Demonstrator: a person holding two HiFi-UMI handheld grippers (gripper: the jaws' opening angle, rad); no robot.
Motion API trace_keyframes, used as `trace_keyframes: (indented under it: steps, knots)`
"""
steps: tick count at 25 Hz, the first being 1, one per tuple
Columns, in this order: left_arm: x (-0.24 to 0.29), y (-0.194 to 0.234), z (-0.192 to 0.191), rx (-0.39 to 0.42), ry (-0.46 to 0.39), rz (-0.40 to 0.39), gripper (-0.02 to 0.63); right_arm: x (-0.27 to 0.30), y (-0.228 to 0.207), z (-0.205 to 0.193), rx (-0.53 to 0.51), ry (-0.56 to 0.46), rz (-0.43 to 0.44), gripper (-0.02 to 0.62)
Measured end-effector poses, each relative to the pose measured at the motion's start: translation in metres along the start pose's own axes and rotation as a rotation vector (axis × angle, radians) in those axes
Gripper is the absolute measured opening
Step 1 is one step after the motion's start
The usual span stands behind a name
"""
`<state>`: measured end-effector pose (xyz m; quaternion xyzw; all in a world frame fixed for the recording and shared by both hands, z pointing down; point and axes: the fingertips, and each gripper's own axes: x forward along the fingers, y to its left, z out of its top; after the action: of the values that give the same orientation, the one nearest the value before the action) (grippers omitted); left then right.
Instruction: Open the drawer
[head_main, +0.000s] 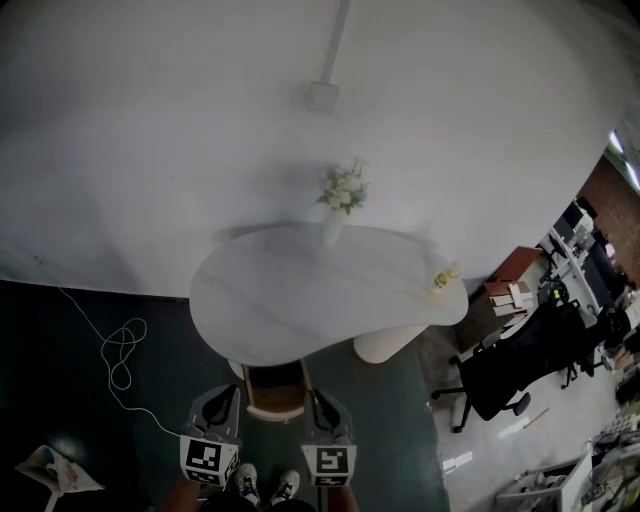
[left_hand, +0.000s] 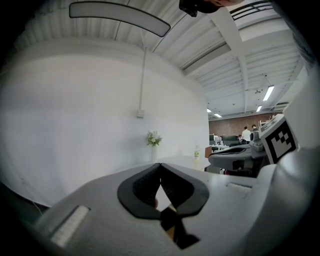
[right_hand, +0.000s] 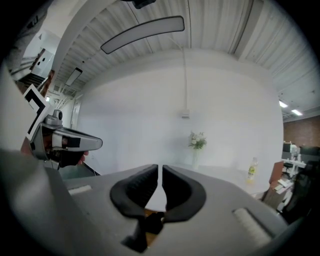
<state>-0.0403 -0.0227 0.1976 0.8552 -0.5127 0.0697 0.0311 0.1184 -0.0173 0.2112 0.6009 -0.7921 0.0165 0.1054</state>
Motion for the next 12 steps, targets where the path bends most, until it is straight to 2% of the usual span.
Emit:
trace_keyframes:
  steps: [3,12]
  knots:
    - [-0.009,0.002,0.009,0.010,0.001,-0.004,0.011,-0.010,-0.003,0.016,0.010,-0.015,-0.020,0.005]
    - [-0.030,0.009,0.034,0.018,-0.035,-0.005,0.011,-0.029,0.004,0.036,-0.008,-0.036,-0.032,0.005]
